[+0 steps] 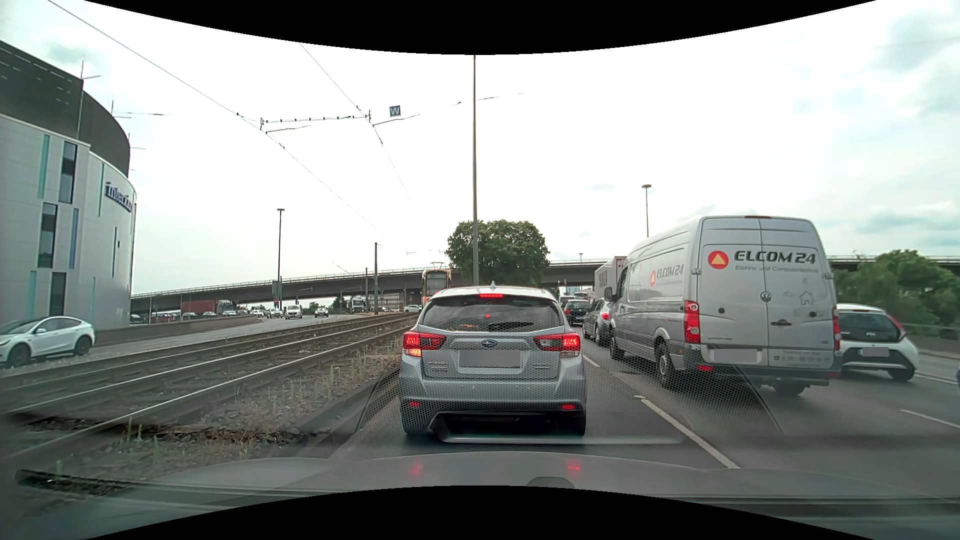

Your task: Follow the waypoints while adhering to traffic rules and regulations

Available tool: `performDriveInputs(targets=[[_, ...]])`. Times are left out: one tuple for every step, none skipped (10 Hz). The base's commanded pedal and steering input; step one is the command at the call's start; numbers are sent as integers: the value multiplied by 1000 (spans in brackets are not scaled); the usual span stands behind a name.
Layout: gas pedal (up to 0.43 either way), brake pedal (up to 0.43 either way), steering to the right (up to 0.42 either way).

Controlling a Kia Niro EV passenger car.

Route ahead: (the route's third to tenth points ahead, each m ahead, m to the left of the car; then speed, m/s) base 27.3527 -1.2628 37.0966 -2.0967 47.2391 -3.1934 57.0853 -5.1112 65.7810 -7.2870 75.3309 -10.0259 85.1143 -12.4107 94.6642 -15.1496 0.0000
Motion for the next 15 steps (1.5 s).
performDriveInputs(targets=[[0,232,-7],[0,232,-7],[0,232,-8],[0,232,-8],[0,232,-8],[0,232,-8],[0,226,-8],[0,220,-7],[0,213,-7],[0,207,-8],[0,201,-8],[0,189,-8],[0,134,-8],[0,85,-8],[0,18,-8]])
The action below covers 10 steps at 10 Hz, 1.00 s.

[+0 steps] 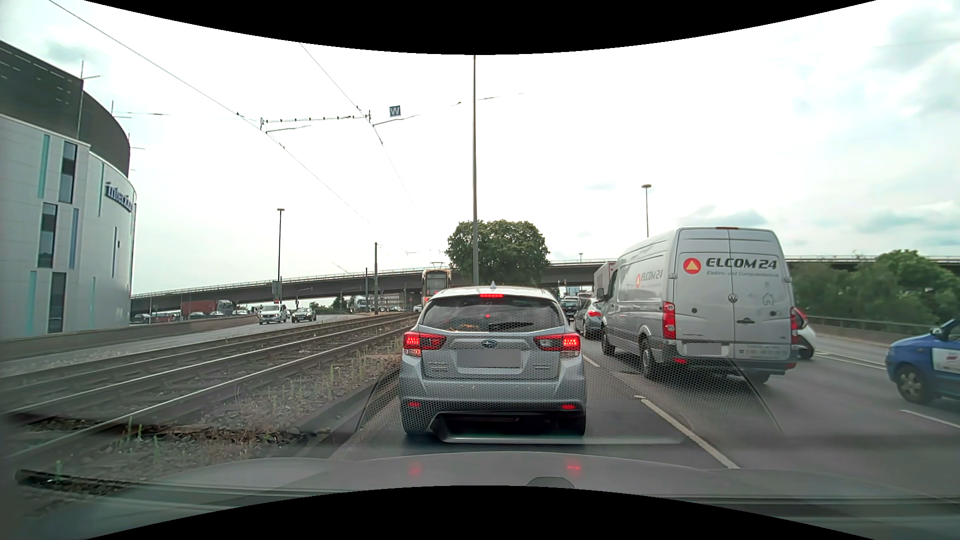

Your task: Follow the waypoints while adhering to traffic rules and regulations

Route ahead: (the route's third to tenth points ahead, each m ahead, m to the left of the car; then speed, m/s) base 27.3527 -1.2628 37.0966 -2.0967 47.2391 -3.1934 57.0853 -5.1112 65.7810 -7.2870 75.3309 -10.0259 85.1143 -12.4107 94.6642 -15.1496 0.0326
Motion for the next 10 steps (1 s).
performDriveInputs(targets=[[0,0,-8],[0,0,-8],[0,0,-8],[0,0,-7],[0,0,-8],[0,0,-8],[0,0,-7],[0,0,-7],[0,0,-8],[0,0,-8]])
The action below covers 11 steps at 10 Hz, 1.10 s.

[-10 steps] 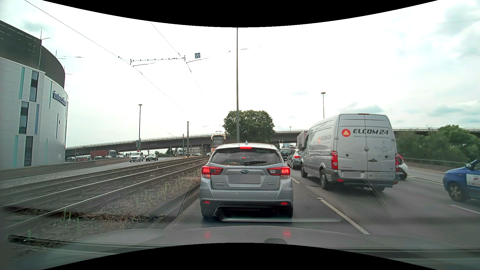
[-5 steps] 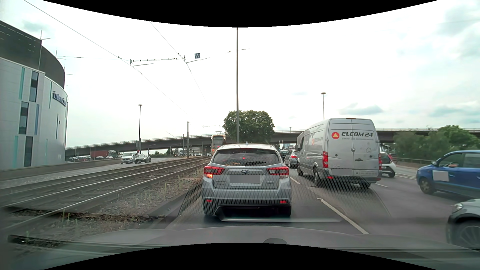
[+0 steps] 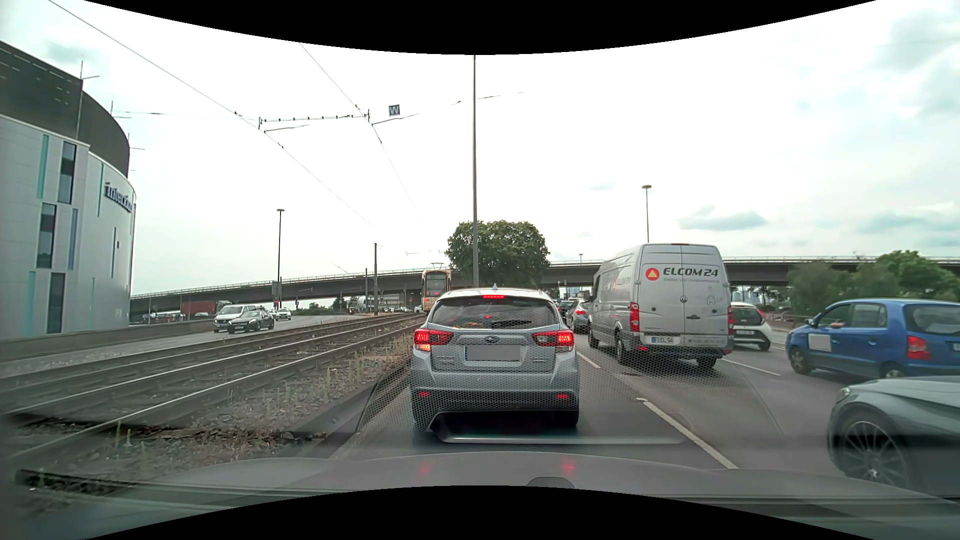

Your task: Follow the waypoints while adhering to traffic rules and regulations

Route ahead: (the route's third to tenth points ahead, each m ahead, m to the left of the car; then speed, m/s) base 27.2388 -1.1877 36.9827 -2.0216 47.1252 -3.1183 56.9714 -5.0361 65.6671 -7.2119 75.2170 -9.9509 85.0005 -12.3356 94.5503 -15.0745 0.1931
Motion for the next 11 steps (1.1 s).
performDriveInputs(targets=[[0,0,-8],[0,0,-8],[0,0,-7],[0,0,-8],[0,0,-8],[0,0,-8],[0,0,-7],[0,0,-8],[0,0,-8],[0,24,-8],[0,55,-7]])
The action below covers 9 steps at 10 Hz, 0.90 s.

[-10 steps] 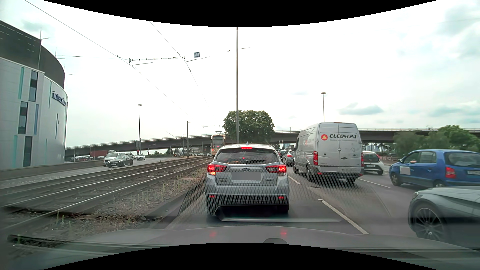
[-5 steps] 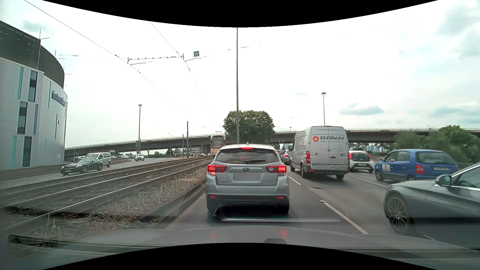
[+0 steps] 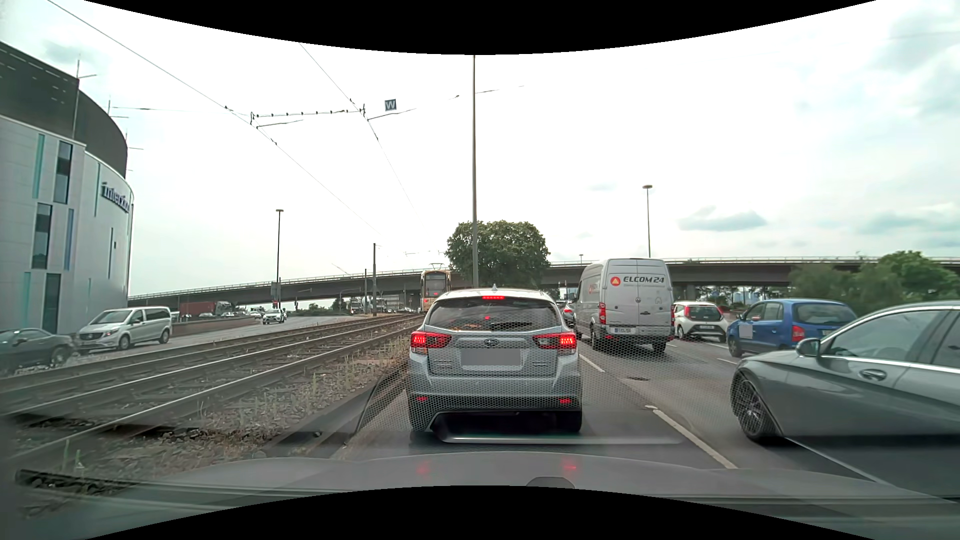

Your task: Follow the waypoints while adhering to traffic rules and regulations

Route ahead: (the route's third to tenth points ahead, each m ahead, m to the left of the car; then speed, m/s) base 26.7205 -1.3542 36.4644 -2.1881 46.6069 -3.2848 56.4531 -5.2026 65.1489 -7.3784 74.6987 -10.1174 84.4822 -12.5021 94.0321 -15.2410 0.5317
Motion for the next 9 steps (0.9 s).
performDriveInputs(targets=[[0,79,-8],[0,110,-7],[0,128,-7],[0,140,-8],[0,152,-8],[0,152,-7],[0,159,-7],[0,159,-7],[0,165,-8]])
